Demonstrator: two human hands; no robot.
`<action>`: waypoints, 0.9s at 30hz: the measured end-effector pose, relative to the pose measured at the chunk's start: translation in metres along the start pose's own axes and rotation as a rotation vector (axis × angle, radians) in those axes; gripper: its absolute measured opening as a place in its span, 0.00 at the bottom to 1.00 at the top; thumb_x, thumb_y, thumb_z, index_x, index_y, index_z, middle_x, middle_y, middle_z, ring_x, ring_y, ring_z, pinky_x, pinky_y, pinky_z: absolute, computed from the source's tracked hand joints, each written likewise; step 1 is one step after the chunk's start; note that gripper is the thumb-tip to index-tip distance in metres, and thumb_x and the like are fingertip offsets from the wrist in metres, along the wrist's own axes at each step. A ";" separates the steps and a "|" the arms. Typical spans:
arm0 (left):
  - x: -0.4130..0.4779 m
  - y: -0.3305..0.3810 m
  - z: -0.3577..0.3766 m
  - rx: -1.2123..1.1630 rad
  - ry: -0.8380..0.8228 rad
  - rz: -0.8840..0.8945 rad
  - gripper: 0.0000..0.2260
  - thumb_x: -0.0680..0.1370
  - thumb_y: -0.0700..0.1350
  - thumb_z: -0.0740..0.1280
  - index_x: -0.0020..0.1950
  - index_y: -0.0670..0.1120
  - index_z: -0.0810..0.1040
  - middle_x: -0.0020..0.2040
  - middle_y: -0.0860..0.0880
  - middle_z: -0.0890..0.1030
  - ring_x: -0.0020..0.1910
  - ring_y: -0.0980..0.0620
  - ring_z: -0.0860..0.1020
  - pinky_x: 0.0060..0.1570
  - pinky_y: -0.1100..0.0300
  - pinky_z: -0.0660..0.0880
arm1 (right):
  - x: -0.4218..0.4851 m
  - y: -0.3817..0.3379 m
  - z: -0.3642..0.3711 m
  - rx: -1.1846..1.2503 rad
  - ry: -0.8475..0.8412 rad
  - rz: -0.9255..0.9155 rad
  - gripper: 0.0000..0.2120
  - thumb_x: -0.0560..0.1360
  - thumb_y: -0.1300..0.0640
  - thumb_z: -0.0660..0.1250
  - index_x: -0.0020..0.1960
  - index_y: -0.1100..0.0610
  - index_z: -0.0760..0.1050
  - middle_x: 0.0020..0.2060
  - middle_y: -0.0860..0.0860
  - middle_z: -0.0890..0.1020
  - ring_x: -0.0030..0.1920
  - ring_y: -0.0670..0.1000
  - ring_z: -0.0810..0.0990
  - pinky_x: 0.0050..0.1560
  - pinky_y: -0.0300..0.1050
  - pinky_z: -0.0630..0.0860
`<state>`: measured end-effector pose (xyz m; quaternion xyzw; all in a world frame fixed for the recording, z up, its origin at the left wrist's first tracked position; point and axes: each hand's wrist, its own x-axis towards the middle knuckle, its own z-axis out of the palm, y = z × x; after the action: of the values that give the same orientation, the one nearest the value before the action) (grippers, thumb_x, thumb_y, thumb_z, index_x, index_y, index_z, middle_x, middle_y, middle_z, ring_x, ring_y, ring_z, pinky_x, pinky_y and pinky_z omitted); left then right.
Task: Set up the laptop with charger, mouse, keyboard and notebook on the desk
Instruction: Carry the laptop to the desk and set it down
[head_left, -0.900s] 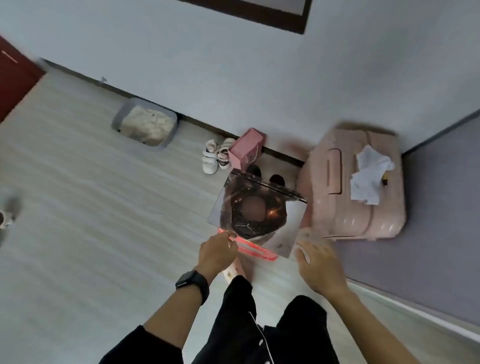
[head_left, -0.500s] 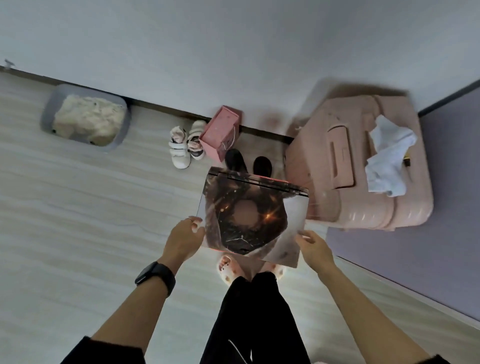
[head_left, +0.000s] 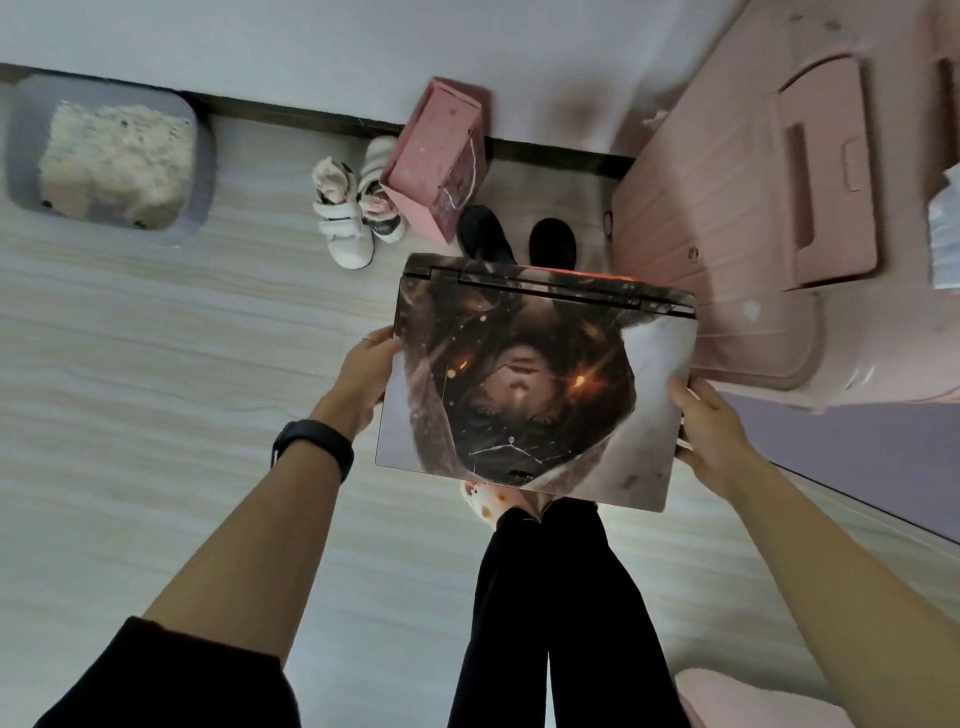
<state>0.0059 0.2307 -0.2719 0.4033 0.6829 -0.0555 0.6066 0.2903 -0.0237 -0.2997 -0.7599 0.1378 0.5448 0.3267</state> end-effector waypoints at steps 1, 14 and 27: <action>0.002 0.004 0.002 -0.012 -0.014 0.008 0.09 0.79 0.47 0.65 0.57 0.51 0.80 0.51 0.48 0.83 0.51 0.46 0.79 0.57 0.48 0.74 | 0.002 -0.001 0.000 0.003 -0.022 0.005 0.22 0.80 0.40 0.64 0.71 0.45 0.71 0.63 0.47 0.80 0.56 0.54 0.81 0.47 0.50 0.77; -0.080 -0.064 -0.009 -0.199 -0.040 -0.118 0.13 0.79 0.37 0.59 0.52 0.50 0.80 0.47 0.42 0.80 0.45 0.43 0.77 0.46 0.51 0.74 | -0.087 0.025 -0.012 -0.059 0.005 0.047 0.23 0.78 0.42 0.67 0.72 0.44 0.71 0.69 0.49 0.75 0.68 0.59 0.73 0.62 0.61 0.76; -0.305 -0.211 -0.067 -0.650 0.208 -0.179 0.13 0.82 0.41 0.60 0.65 0.51 0.76 0.54 0.43 0.81 0.52 0.42 0.78 0.50 0.48 0.75 | -0.251 0.001 -0.007 -0.533 -0.398 -0.090 0.15 0.78 0.54 0.70 0.65 0.49 0.75 0.56 0.58 0.82 0.49 0.61 0.83 0.42 0.55 0.81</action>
<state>-0.1958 -0.0195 -0.0759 0.1309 0.7557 0.1533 0.6231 0.2021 -0.0658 -0.0684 -0.7027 -0.1097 0.6844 0.1607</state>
